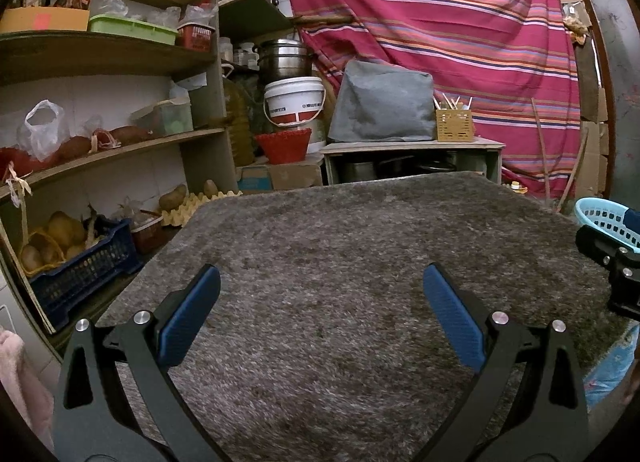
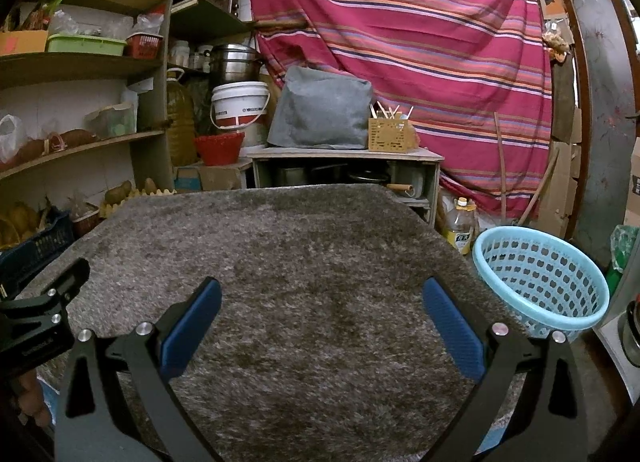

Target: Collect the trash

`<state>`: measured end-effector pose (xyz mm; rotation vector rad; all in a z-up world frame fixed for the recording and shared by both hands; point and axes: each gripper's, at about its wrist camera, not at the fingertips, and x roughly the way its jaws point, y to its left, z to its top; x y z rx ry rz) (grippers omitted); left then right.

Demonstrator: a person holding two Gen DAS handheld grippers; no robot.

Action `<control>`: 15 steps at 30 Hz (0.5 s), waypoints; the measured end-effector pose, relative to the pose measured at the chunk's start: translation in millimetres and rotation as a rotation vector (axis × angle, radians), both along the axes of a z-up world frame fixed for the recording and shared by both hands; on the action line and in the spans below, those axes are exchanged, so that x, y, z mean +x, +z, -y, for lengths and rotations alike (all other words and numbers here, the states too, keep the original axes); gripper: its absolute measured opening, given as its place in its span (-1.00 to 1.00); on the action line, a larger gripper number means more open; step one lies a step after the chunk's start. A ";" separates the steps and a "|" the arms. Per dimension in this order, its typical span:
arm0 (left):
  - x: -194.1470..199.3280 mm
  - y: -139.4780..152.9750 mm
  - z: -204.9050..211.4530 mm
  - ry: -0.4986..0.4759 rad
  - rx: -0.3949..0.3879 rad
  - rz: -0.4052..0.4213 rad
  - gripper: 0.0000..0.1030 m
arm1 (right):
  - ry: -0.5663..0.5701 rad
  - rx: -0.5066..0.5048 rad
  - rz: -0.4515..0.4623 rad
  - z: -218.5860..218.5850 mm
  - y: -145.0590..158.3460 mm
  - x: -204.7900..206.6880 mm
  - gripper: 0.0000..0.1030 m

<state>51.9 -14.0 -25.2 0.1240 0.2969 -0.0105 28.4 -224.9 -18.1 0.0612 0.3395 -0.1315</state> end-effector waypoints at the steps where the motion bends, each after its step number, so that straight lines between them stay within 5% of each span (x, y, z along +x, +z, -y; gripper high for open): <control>1: 0.4 0.1 -0.9 0.000 -0.003 0.000 0.90 | 0.000 0.001 0.001 -0.3 0.0 0.7 0.92; 15: -2.9 1.9 2.8 0.012 -0.005 0.008 0.90 | -0.005 -0.004 0.002 -2.0 -0.2 1.4 0.92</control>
